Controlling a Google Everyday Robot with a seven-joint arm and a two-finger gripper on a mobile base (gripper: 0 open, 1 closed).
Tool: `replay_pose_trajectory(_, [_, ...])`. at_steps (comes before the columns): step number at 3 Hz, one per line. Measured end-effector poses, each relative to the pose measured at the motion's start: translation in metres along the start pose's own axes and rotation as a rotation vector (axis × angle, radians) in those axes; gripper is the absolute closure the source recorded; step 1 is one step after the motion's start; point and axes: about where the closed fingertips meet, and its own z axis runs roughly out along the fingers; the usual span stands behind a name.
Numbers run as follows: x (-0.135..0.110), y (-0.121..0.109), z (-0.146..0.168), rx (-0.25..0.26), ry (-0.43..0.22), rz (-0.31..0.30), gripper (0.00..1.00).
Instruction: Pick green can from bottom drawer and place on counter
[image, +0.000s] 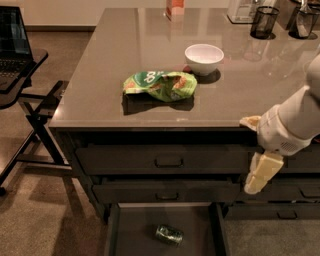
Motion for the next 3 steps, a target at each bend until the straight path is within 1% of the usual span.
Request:
replay_pose_trajectory(1, [0.0051, 0.0008, 0.0098, -0.007, 0.003, 0.003, 0.0])
replay_pose_trajectory(2, [0.0051, 0.0009, 0.0098, -0.007, 0.003, 0.003, 0.0])
replay_pose_trajectory(3, [0.0089, 0.008, 0.0079, -0.009, -0.009, 0.003, 0.0])
